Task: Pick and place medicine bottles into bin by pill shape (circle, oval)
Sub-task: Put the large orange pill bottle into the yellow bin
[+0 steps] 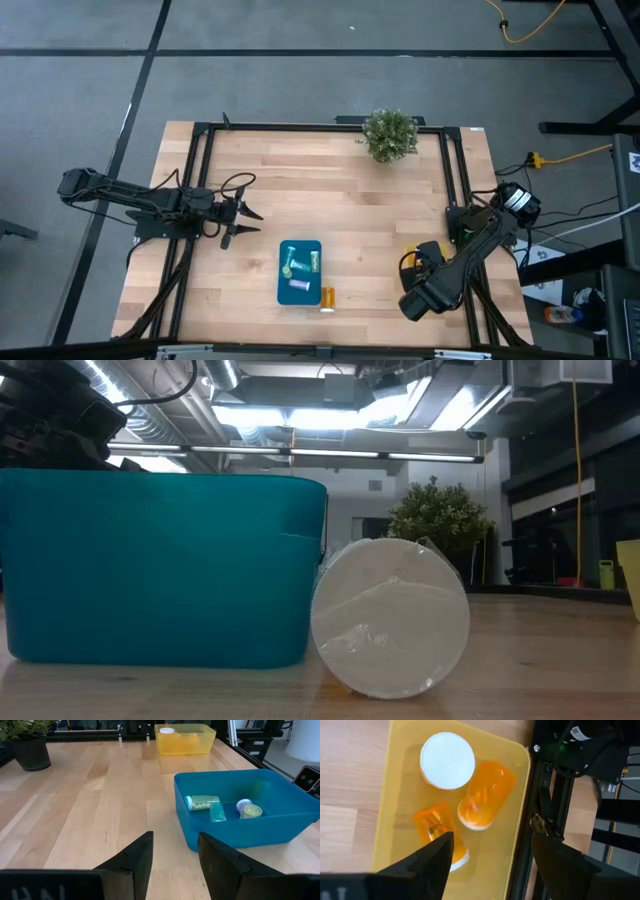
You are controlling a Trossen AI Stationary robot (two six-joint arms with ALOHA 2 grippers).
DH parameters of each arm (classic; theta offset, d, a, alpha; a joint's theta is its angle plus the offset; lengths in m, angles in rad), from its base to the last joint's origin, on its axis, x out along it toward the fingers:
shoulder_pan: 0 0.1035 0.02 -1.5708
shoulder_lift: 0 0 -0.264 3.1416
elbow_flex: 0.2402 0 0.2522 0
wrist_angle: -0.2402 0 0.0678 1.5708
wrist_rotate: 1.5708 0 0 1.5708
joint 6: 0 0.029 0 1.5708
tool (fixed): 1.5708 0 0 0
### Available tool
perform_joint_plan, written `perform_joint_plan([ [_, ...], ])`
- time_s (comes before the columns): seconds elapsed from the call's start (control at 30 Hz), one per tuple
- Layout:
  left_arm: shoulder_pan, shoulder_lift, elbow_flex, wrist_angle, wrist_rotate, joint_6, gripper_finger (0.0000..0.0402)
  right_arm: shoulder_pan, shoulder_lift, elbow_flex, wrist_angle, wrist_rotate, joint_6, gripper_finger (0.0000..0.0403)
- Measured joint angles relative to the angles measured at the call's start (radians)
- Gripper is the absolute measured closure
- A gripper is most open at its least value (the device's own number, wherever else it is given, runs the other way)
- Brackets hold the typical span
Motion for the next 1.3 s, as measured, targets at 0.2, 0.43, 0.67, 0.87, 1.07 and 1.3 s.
perform_joint_plan([
  [0.2,0.000,0.000,0.000,0.000,0.000,-0.001,0.0254,0.000,0.000,0.000,0.013,0.048,0.049,0.0132],
  [0.43,0.000,0.000,0.000,0.000,0.000,-0.001,0.0254,-0.007,0.000,0.000,0.261,0.441,-0.222,0.0132],
  [0.67,0.000,0.000,0.000,0.001,0.000,-0.001,0.0254,-0.083,0.000,0.000,0.589,0.482,-0.713,0.0132],
  [0.87,0.000,0.000,0.000,0.001,0.000,-0.001,0.0254,-0.179,0.000,-0.029,0.858,0.429,-1.141,0.0132],
  [1.07,0.000,0.000,0.000,0.001,0.000,-0.001,0.0254,-0.258,0.001,-0.203,1.289,0.237,-1.460,0.0132],
  [1.3,0.000,0.000,0.000,0.001,0.000,0.000,0.0254,-0.300,0.002,-0.346,1.541,0.161,-1.550,0.0132],
])
